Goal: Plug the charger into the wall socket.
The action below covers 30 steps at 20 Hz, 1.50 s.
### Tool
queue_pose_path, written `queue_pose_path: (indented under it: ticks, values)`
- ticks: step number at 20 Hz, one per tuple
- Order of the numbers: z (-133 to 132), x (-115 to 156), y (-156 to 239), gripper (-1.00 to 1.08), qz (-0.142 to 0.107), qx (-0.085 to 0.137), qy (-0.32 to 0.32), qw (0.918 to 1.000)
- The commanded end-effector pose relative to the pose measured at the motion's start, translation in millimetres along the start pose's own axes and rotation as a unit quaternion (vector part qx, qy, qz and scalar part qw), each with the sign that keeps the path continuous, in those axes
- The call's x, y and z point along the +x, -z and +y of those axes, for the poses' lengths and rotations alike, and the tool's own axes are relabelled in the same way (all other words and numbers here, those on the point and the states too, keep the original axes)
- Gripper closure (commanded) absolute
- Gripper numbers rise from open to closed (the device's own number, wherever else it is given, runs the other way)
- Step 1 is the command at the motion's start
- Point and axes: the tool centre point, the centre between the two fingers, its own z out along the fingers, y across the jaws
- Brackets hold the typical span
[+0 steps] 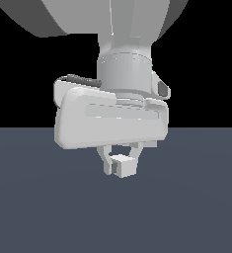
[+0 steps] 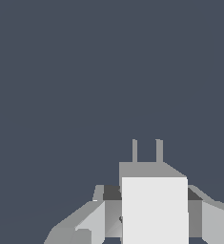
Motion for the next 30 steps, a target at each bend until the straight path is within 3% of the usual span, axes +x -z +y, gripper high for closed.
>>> queue_pose_path:
  ticks: [1,7,14,30]
  values:
    - [2,3,5,1.08,0.0,-0.002,-0.037,0.9993]
    - [7,11,17,1.08,0.001,-0.006,-0.124,0.9923]
    - [14,17,30,1.08,0.001,-0.01,-0.221,0.9752]
    - [32,25,56,1.08,0.0,-0.02,-0.411,0.9114]
